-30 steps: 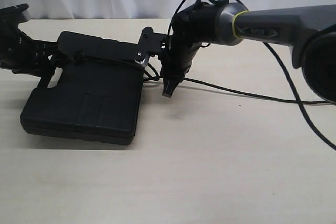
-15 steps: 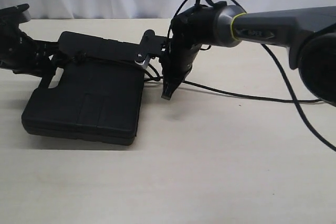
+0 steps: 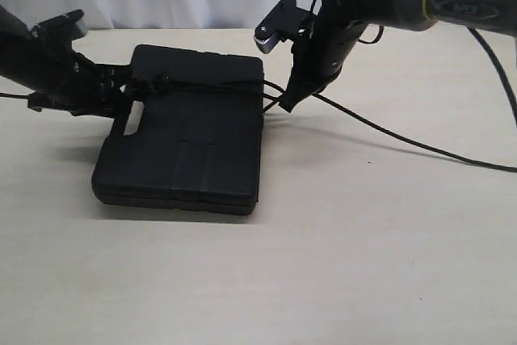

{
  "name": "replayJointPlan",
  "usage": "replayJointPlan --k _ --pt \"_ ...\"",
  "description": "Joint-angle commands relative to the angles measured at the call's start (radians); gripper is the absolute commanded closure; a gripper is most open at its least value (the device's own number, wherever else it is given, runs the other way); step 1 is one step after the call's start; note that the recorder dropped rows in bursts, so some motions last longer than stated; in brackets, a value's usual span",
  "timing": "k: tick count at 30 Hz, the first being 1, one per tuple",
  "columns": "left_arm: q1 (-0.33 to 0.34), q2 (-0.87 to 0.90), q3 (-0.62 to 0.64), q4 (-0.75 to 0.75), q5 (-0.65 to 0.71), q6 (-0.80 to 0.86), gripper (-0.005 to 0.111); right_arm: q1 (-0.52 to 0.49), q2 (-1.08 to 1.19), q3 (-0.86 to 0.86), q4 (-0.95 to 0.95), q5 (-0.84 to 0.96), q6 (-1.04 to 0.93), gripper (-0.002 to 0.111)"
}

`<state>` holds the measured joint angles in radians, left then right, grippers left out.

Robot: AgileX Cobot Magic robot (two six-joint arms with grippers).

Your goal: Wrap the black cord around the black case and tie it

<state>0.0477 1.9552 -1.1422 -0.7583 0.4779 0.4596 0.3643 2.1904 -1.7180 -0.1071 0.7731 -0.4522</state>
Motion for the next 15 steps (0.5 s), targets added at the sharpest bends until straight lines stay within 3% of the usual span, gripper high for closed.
replayJointPlan --k 1,5,9,11,13,15 --pt "-0.055 0.042 -0.048 -0.093 -0.109 0.045 0.079 -0.06 -0.009 -0.002 -0.043 -0.007 0.049 0.104" --pt "-0.07 0.073 -0.084 -0.09 -0.096 0.045 0.063 -0.1 -0.005 -0.002 -0.043 -0.03 0.077 0.104" --pt "-0.06 0.064 -0.113 -0.038 -0.092 0.05 0.061 -0.108 -0.005 -0.002 -0.039 -0.024 0.106 0.103" --pt "-0.039 0.037 -0.148 0.042 -0.017 0.05 0.061 -0.106 -0.005 -0.002 -0.035 0.017 0.112 0.094" --pt "-0.017 0.0 -0.185 0.103 0.109 0.048 0.062 -0.106 -0.005 -0.005 -0.02 0.115 0.206 0.072" --pt "-0.011 -0.047 -0.196 0.147 0.194 0.024 0.078 -0.106 -0.013 -0.041 -0.02 0.241 0.255 0.056"
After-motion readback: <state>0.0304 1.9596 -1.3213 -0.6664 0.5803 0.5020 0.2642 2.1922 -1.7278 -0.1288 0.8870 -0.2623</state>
